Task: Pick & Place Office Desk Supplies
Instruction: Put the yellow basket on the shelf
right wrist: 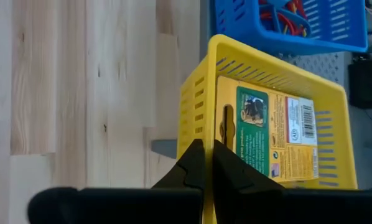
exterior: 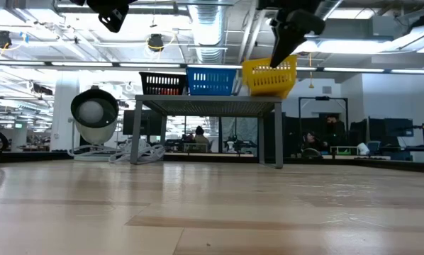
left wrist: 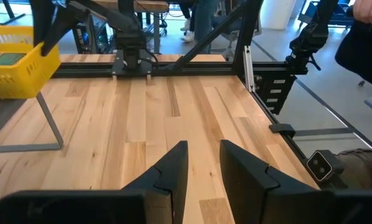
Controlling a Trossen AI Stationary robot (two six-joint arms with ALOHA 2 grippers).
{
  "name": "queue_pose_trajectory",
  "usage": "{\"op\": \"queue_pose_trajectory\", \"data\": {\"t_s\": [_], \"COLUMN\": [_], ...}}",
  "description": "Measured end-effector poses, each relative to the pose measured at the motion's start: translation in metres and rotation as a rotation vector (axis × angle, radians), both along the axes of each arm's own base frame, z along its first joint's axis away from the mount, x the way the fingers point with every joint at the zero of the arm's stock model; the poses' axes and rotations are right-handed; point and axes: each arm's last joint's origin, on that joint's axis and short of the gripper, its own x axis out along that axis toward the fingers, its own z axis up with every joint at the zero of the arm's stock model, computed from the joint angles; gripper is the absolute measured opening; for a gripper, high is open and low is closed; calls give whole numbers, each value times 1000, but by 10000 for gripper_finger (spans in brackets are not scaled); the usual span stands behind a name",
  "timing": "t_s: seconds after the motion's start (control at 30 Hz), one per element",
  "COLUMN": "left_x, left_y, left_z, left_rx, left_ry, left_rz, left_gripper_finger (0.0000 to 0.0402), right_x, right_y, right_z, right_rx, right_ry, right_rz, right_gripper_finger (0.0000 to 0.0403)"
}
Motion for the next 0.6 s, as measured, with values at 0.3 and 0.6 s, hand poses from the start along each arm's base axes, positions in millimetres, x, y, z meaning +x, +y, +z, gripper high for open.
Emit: {"op": "queue_pose_trajectory", "data": {"t_s": [0.3, 0.6], "left_x": [0, 0], "left_y": [0, 0], "left_z": [0, 0], "left_rx": [0, 0], "left_ry": [1, 1], "left_rz": [0, 0], "left_gripper_finger": [88, 88], "right_x": [4, 7], "right_y": [-22, -34], "right_z": [2, 3], "right_rx": [36, 56], "right_ry": [-35, -64], "right_rz": [19, 37], "right_gripper_finger": [2, 2]}}
